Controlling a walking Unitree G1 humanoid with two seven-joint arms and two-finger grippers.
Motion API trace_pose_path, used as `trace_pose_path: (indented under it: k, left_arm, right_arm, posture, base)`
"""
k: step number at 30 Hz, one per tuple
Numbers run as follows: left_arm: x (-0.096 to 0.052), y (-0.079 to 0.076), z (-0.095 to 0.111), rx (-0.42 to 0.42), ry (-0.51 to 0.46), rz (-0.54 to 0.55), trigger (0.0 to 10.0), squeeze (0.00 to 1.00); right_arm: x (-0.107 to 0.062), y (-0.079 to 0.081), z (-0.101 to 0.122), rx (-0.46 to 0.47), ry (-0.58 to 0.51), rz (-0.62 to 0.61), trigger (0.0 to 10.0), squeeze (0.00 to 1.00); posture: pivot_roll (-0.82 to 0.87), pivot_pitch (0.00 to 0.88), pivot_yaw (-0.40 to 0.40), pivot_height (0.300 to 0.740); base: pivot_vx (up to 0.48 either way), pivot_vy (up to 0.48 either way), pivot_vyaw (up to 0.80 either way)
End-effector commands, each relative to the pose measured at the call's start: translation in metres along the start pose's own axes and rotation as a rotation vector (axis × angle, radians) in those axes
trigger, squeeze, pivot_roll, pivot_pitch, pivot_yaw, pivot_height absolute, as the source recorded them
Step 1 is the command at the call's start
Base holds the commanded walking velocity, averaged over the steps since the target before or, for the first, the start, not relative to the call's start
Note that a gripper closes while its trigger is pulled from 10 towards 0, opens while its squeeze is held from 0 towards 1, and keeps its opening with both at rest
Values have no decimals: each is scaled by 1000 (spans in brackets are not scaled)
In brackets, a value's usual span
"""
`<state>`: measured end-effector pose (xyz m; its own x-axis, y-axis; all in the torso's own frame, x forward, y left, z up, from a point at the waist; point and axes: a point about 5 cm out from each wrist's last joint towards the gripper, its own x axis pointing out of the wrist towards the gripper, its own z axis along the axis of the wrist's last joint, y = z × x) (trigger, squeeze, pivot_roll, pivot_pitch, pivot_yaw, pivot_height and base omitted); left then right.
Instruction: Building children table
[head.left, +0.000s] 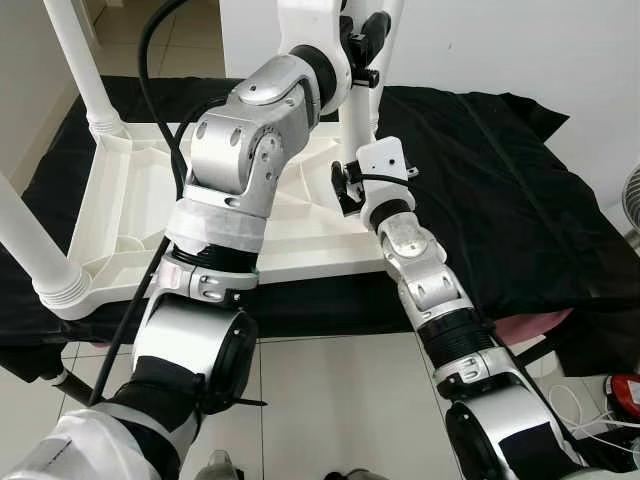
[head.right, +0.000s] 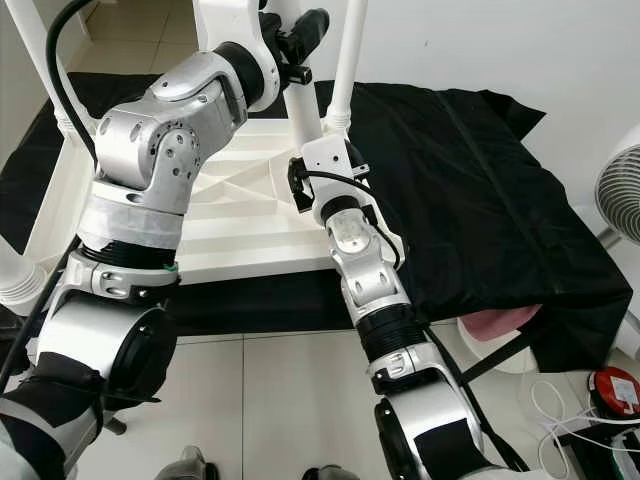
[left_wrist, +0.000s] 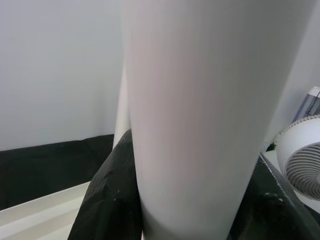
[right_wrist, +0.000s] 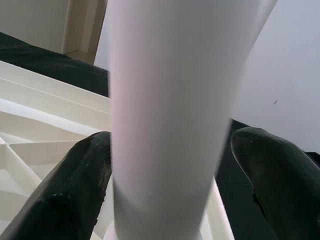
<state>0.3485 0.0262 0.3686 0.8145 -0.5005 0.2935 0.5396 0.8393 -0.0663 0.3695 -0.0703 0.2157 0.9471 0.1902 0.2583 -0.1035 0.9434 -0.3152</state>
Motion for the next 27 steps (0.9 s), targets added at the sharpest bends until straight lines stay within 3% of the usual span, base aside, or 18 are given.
trace_pose_path:
  k: [1,23,24,25,26,27]
  left_arm:
    - [2,-9,9,18,-36,-20,10000,0]
    - [5,-24,13,15,-50,-43,10000,0]
    - [5,-25,13,16,-49,-45,10000,0]
    - [5,-25,13,15,-48,-46,10000,0]
    - [5,-26,12,16,-48,-47,10000,0]
    - [5,-26,12,18,-47,-49,10000,0]
  right_arm:
    - [2,-1,1,-31,-6,-26,10000,0]
    - [11,-3,-8,-143,-3,-99,10000,0]
    - [12,-4,-7,-146,-4,-105,9647,0]
    - [12,-5,-8,-134,4,-113,8039,0]
    - [13,-5,-8,-125,7,-114,3961,0]
    - [13,-5,-8,-129,5,-117,3961,0]
  posture:
    - [58,26,-81,740]
    - [67,34,-82,740]
    - [67,34,-82,740]
    - [67,35,-82,740]
    - [67,34,-81,740]
    - [67,34,-80,740]
  base:
    - [0,0,0]
    - [0,0,0]
    - [0,0,0]
    - [0,0,0]
    - [0,0,0]
    - [0,0,0]
